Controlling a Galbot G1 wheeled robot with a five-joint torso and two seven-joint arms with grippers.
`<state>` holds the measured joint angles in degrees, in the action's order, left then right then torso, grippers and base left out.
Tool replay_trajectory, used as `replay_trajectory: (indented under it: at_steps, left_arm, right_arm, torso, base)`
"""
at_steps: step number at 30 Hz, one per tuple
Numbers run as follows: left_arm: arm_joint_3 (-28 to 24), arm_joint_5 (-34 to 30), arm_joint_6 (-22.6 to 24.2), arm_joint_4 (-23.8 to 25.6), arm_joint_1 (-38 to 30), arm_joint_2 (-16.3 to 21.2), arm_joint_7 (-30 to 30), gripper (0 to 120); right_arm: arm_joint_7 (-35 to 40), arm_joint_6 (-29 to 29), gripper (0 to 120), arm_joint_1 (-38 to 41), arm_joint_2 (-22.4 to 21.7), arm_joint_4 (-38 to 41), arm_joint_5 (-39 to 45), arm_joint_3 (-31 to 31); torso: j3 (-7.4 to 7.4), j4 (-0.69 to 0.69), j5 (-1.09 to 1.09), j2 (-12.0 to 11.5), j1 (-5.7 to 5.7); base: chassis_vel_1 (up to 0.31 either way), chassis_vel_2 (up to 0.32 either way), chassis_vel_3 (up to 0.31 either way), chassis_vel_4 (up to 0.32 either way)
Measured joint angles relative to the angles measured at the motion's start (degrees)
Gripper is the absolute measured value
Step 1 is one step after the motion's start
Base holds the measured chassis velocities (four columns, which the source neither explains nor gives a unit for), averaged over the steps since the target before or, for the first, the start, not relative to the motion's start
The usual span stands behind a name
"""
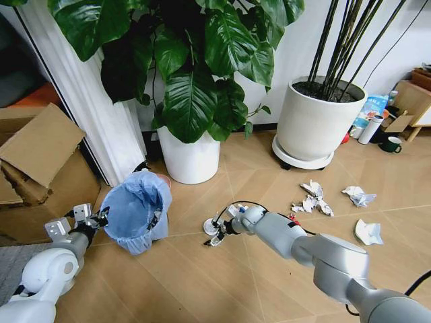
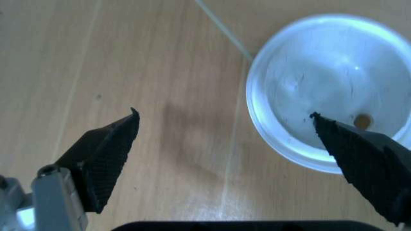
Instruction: Pick up the trash bin and place the garbage on the floor into it.
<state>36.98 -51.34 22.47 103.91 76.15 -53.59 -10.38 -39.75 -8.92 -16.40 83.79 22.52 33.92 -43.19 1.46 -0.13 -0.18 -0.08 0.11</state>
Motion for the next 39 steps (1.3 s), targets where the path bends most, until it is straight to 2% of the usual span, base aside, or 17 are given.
replay_trajectory:
  at_steps: [2, 4, 6, 8, 14, 18, 21, 22, 26, 28, 34, 39]
  left_arm:
    - [0.0, -0.06, -0.01, -0.04, -0.16, 0.01, 0.01, 0]
    - [0.01, -0.08, -0.01, -0.04, -0.19, 0.01, 0.01, 0]
    - [0.02, -0.14, -0.01, -0.05, -0.23, 0.02, 0.01, 0]
    - [0.01, -0.15, -0.02, -0.06, -0.24, 0.02, 0.01, 0]
    - [0.01, -0.3, -0.07, -0.19, -0.36, 0.04, 0.08, 0]
    - [0.14, -0.41, -0.1, -0.28, -0.36, 0.08, 0.16, 0]
    - [0.34, -0.48, -0.17, -0.32, -0.22, 0.14, 0.27, 0]
    - [0.34, -0.48, -0.17, -0.32, -0.22, 0.14, 0.27, 0]
    - [0.34, -0.51, -0.19, -0.32, -0.2, 0.17, 0.29, 0]
    - [0.34, -0.51, -0.2, -0.24, -0.11, 0.24, 0.3, 0]
    - [-0.05, -0.3, -0.31, -0.08, 0.54, 0.27, 0.48, 0]
    - [-0.57, -0.29, -0.29, 0.03, 0.33, 0.3, 0.43, 0]
  right_arm:
    - [0.66, -0.12, 88, -0.2, 0.5, -0.79, -0.08, 0.18]
    - [0.8, -0.14, 86, -0.22, 0.62, -0.97, -0.09, 0.2]
    - [1.23, -0.21, 72, -0.27, 0.99, -1.58, -0.16, 0.33]
    - [1.37, -0.22, 71, -0.28, 1.07, -1.67, -0.16, 0.37]
    - [1.76, -0.53, 43, -0.34, 0.98, -1.66, -0.16, 0.3]
    - [1.76, -0.66, 34, -0.4, 0.74, -1.53, -0.12, 0.26]
    - [1.76, -0.94, 19, -0.52, 0.34, -1.2, 0.06, 0.2]
    - [1.76, -0.94, 19, -0.52, 0.34, -1.2, 0.06, 0.2]
    - [1.76, -1.15, 5, -0.52, 0.33, -1.23, 0.44, 0.06]
    - [1.76, -1.25, 1, -0.53, 0.34, -1.2, 0.71, 0.03]
    - [2.11, -1.55, 0, -0.76, 0.17, -0.08, 2.57, 1.65]
    - [2.26, -0.15, 0, -0.28, -0.74, 4.29, 5.97, 7.48]
  torso:
    - [0.0, 0.0, 0.0, 0.0, 0.0]
    - [-0.01, 0.0, 0.0, 0.0, 0.0]
    - [-0.02, -0.01, 0.0, 0.01, 0.0]
    - [-0.02, -0.01, 0.0, 0.01, 0.0]
    - [-0.02, 0.0, 0.0, 0.01, -0.01]
    - [-0.01, 0.0, 0.01, 0.01, -0.01]
    - [-0.01, 0.0, 0.01, 0.01, -0.01]
    - [-0.01, 0.0, 0.01, 0.01, -0.01]
    - [0.0, 0.0, 0.01, 0.01, -0.01]
    - [0.0, 0.0, 0.01, 0.01, 0.0]
    - [0.03, 0.0, 0.01, -0.01, 0.01]
    - [0.03, 0.01, 0.01, -0.02, 0.01]
  base:
    - [0.0, 0.0, 0.0, 0.0]
    - [0.0, 0.0, 0.0, 0.0]
    - [0.0, 0.0, 0.0, 0.0]
    - [0.0, 0.0, 0.0, 0.0]
    - [0.0, 0.0, 0.0, 0.0]
    - [0.0, 0.0, 0.0, 0.0]
    - [0.0, 0.0, 0.0, 0.0]
    - [0.0, 0.0, 0.0, 0.0]
    - [0.0, 0.0, 0.0, 0.0]
    - [0.0, 0.0, 0.0, 0.0]
    - [0.0, 0.0, 0.0, 0.0]
    - [0.0, 0.0, 0.0, 0.0]
